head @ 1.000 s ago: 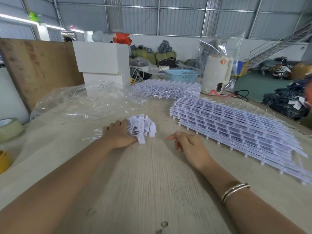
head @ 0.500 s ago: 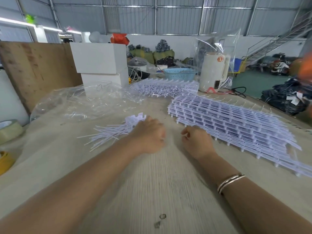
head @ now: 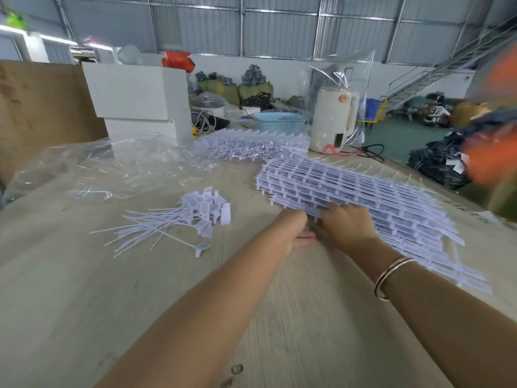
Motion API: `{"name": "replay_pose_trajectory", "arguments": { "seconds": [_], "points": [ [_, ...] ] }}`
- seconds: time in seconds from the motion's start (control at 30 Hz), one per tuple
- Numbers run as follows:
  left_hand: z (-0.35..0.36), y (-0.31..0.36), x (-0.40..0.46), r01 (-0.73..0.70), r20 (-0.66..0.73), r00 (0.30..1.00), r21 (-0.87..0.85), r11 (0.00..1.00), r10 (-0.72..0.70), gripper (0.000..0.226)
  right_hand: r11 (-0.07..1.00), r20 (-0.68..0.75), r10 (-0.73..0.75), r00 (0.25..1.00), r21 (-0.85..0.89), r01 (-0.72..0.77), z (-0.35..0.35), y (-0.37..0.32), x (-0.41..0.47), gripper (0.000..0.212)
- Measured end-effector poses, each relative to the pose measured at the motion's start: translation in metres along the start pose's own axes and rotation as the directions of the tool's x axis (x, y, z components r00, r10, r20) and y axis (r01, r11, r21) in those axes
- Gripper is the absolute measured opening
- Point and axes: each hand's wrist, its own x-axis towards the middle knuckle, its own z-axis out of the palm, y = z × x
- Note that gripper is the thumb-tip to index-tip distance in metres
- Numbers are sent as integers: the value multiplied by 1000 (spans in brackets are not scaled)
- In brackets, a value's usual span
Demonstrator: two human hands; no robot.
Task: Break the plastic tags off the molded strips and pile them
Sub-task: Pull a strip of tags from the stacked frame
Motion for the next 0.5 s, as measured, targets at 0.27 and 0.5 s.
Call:
{"name": "replay_pose_trajectory", "arguments": {
  "seconds": [0.27,0.5],
  "points": [
    [23,3,12,43,-65,996,-161,986,-54,27,961,-85,-28,996,272,50,-3,-4,-5,15],
    [11,-1,8,14,-136,990,-113,993,-30,23,851,202,-34,979,520,-78,5,2,5,46]
  ]
}}
